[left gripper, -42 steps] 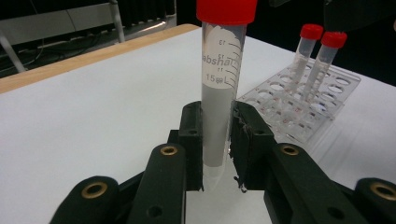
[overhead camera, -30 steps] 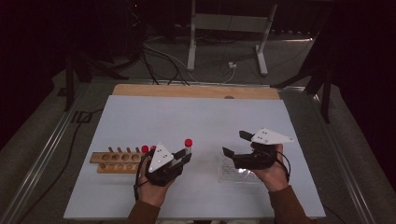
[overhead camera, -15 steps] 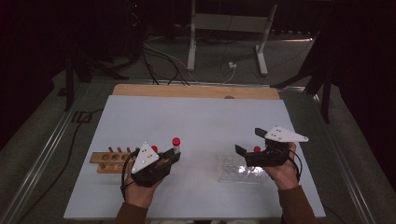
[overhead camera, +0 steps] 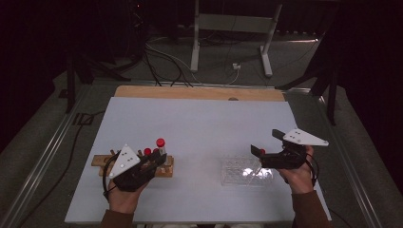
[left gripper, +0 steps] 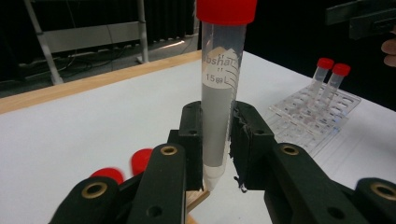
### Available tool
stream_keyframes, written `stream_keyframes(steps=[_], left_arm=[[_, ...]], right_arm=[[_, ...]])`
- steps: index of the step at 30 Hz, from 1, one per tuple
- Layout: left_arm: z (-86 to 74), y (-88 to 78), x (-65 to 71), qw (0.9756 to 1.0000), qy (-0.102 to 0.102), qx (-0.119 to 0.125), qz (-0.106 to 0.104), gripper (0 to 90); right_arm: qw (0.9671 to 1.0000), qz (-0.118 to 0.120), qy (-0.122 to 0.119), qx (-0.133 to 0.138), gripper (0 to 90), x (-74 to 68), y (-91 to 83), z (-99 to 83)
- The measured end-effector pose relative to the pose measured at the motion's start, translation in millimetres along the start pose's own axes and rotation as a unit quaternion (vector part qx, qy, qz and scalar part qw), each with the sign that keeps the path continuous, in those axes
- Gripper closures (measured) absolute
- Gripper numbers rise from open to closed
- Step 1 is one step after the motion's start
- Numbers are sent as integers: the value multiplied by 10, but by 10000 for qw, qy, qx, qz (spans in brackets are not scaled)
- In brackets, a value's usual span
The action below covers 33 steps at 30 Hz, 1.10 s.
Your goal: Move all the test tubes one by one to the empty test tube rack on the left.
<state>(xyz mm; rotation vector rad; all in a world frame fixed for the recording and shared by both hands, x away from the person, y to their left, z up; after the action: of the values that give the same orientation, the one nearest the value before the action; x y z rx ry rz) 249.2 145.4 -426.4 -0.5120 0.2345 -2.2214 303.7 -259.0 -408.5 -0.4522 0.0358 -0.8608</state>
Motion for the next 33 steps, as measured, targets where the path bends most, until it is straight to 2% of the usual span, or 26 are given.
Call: stream_keyframes(steps=[15, 22, 24, 29, 33], left_arm=[[-28, -286, -222, 9994, -80, 184, 273, 761], [-89, -406, -377, 9981, -218, 257, 514, 760], [-98, -416, -401, 9978, -236, 272, 556, 760], [-147, -427, -546, 9958, -230, 349, 815, 760], [-193, -379, -630, 9948, -261, 302, 941, 758]], right_arm=[[10000, -35, 57, 35, 0, 39, -40, -33], [9999, -52, 85, 55, 0, 54, -58, -45], [9999, -58, 89, 56, 0, 58, -60, -46], [9999, -81, 89, 98, 0, 84, -82, -35], [9999, -100, 90, 94, 0, 94, -92, -38]])
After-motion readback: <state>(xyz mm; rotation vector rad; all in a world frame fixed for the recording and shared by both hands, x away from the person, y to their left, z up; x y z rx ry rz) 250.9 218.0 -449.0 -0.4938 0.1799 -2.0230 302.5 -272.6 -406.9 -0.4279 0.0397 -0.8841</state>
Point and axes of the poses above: each handheld gripper's, and its own axes: y roughly forward along the jaws, z roughly out of its top, x roughly to its right, the point moved 3 cm from there along y, roughly forward along the jaws, and after that the axes turned 13 degrees about -y, right-handed, at the moved point
